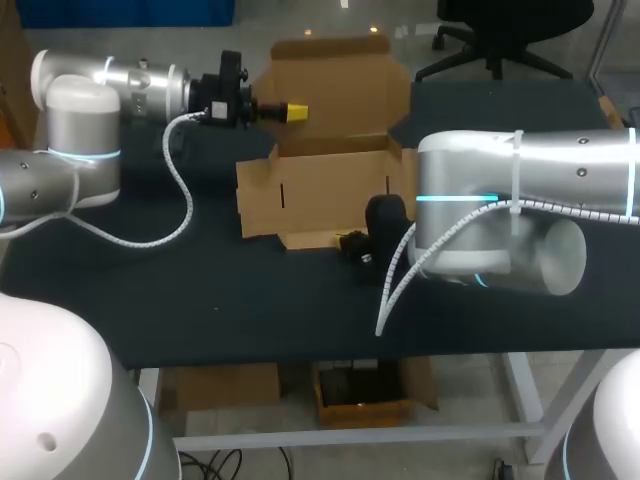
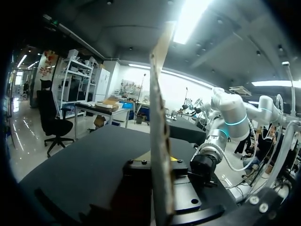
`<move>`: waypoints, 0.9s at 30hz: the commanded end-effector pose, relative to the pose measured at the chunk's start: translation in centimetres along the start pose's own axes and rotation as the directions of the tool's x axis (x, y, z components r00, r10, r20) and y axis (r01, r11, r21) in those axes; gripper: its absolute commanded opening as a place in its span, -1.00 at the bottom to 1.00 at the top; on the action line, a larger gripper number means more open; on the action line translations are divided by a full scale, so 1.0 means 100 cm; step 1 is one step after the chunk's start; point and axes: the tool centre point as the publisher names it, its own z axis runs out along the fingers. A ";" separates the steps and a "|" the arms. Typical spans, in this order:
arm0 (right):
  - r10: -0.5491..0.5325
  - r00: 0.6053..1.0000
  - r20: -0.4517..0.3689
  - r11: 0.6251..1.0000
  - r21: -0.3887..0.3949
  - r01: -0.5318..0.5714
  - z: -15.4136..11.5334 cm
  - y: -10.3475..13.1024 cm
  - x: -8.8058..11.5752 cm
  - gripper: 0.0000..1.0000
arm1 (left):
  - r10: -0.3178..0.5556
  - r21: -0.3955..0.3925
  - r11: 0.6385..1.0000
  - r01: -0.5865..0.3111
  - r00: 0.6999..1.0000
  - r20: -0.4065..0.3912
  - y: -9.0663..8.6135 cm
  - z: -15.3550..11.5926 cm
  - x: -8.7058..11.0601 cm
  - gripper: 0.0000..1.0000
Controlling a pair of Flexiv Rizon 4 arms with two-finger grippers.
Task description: Assemble the packaging by folding the flat box into shape, placing the metal phone stand inside, and closing the box properly
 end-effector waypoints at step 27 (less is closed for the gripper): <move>0.000 1.000 0.006 1.000 -0.009 0.000 0.005 -0.008 0.000 -1.00 | 0.066 -0.027 0.997 -0.066 0.998 0.005 0.004 0.004 0.075 -1.00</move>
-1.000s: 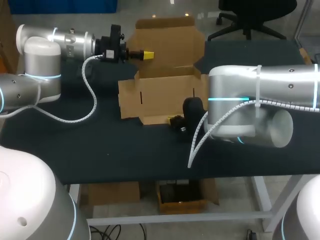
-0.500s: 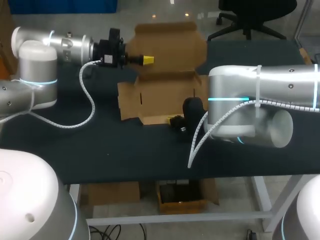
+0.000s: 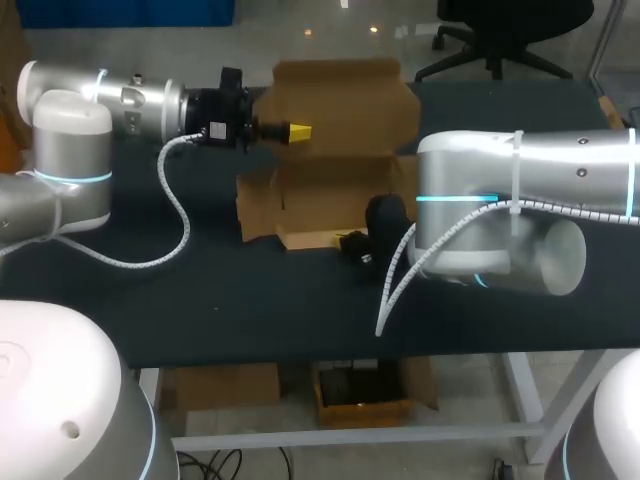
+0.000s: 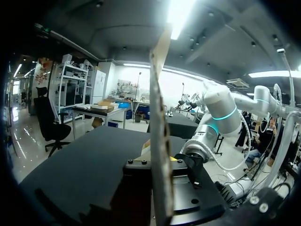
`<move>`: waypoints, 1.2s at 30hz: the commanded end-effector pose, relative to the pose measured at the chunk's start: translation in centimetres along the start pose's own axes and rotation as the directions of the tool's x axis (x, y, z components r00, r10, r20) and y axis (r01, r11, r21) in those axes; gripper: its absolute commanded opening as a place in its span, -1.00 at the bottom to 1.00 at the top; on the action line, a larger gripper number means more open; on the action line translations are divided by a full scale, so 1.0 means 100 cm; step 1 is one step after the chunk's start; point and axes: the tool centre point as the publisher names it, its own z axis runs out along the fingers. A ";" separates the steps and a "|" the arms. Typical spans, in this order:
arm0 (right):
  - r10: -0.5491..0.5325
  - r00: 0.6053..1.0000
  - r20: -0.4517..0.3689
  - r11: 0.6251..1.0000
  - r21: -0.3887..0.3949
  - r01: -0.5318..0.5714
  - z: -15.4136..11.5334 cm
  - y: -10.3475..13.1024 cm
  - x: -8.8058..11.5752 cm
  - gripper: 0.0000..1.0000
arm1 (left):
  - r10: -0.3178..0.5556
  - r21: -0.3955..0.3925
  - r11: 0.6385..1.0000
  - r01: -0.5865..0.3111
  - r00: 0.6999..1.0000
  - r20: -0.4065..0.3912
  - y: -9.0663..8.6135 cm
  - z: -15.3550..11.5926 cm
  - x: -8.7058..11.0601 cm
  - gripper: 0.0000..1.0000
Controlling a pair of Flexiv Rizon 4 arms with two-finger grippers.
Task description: Assemble the packaging by folding the flat box into shape, placing the metal phone stand inside, and closing the box properly
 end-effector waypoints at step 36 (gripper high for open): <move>0.000 1.000 0.006 1.000 -0.008 0.000 0.005 -0.008 0.000 -1.00 | -0.013 -0.001 1.000 0.013 0.999 -0.029 0.015 0.010 0.033 -1.00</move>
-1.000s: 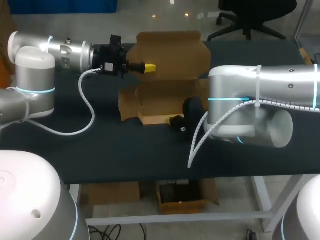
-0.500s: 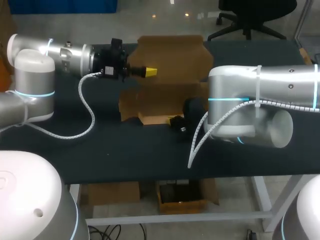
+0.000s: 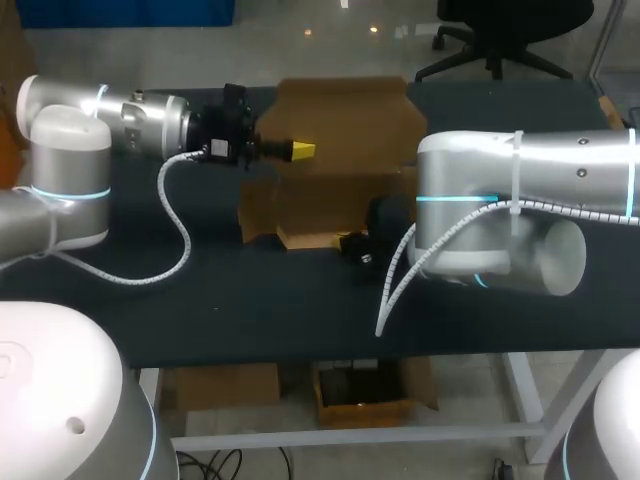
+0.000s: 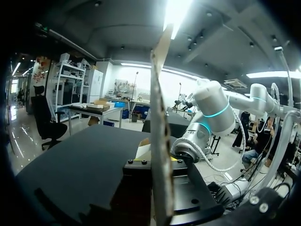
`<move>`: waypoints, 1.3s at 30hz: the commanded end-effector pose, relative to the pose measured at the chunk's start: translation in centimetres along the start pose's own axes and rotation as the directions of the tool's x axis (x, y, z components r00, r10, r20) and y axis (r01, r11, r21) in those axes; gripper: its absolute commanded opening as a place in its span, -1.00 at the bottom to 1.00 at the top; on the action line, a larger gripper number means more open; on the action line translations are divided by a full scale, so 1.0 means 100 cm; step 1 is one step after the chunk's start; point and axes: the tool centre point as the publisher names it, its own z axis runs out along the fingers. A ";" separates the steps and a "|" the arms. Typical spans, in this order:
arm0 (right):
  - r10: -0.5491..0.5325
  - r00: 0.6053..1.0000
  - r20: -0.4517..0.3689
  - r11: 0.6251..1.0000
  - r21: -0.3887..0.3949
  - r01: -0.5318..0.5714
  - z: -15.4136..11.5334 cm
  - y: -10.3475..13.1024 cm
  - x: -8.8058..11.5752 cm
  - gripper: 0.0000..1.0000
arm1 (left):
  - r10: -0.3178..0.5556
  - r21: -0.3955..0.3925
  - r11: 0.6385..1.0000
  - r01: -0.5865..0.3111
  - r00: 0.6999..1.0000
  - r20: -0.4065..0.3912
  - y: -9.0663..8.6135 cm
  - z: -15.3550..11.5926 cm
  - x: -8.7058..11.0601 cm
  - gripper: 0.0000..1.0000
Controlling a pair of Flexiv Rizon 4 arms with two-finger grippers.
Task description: Assemble the packaging by folding the flat box into shape, placing the metal phone stand inside, and closing the box properly
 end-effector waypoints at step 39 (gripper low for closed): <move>0.000 1.000 0.006 1.000 -0.008 0.000 0.005 -0.008 0.000 -1.00 | -0.048 0.005 0.999 0.048 0.999 -0.004 0.019 0.002 -0.005 -1.00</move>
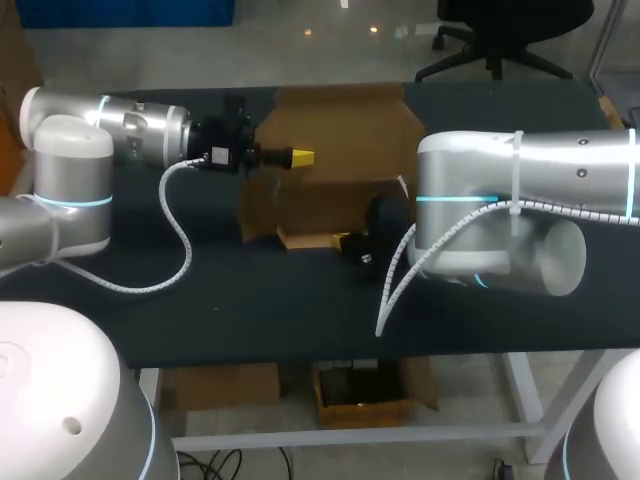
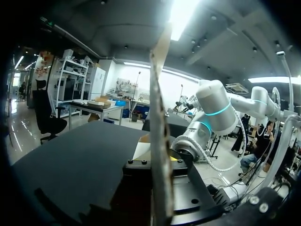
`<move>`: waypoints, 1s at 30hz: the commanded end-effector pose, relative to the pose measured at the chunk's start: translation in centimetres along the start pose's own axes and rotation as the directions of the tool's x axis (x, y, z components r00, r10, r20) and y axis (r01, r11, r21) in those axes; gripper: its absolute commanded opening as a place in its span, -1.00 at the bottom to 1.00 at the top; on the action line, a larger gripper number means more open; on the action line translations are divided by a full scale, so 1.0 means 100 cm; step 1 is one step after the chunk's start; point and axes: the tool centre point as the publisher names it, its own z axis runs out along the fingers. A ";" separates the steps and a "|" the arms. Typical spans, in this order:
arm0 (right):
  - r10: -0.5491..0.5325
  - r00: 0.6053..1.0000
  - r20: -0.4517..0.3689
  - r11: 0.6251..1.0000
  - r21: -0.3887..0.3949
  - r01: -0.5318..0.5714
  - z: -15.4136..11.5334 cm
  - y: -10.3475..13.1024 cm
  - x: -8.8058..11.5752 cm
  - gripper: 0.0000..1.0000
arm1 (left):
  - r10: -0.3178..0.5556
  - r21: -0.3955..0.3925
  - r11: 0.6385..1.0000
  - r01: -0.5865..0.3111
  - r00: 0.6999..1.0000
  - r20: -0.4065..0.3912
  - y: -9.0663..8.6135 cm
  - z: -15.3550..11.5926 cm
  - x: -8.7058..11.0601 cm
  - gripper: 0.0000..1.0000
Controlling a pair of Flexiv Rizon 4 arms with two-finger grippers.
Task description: Assemble the packaging by folding the flat box into shape, placing the metal phone stand inside, and closing the box properly
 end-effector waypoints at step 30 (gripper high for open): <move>-0.001 1.000 0.003 1.000 -0.016 0.001 0.002 -0.008 0.001 -1.00 | -0.006 -0.010 1.000 0.006 1.000 -0.009 0.007 0.001 -0.001 -1.00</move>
